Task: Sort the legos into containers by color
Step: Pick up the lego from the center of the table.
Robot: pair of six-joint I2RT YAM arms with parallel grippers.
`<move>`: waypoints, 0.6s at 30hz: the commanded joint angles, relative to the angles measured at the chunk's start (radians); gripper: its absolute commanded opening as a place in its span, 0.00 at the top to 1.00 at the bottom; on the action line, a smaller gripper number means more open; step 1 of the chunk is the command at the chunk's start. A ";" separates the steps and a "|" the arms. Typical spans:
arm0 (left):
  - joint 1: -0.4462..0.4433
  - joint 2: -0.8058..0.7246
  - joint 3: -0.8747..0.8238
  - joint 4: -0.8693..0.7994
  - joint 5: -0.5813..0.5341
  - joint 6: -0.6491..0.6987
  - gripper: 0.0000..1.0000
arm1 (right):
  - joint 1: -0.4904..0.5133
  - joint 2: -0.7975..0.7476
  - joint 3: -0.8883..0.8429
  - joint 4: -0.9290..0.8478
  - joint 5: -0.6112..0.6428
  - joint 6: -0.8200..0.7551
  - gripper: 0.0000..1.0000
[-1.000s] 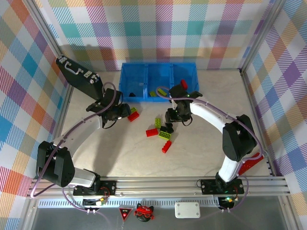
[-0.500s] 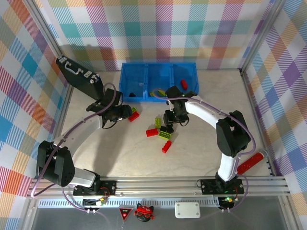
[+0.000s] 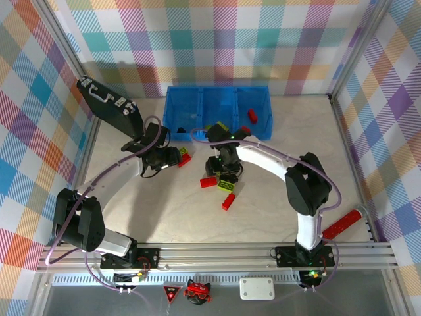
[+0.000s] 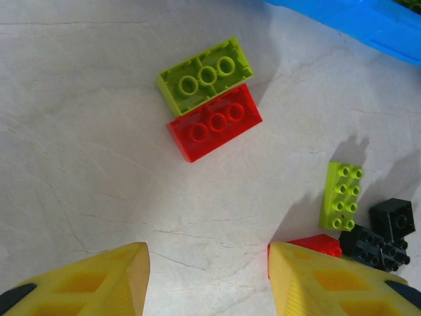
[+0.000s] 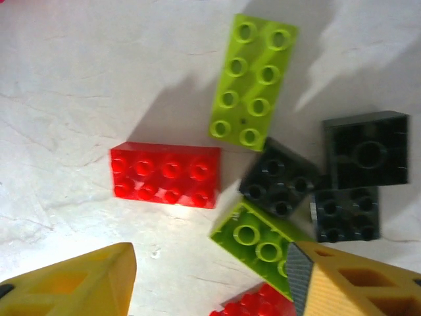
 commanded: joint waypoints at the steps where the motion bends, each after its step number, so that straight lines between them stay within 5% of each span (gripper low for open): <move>1: 0.035 -0.040 -0.023 -0.029 0.009 0.000 0.49 | 0.037 0.055 0.073 -0.060 0.045 0.091 0.30; 18: 0.111 -0.089 -0.055 -0.039 0.032 0.029 0.49 | 0.117 0.261 0.287 -0.185 0.130 0.177 0.14</move>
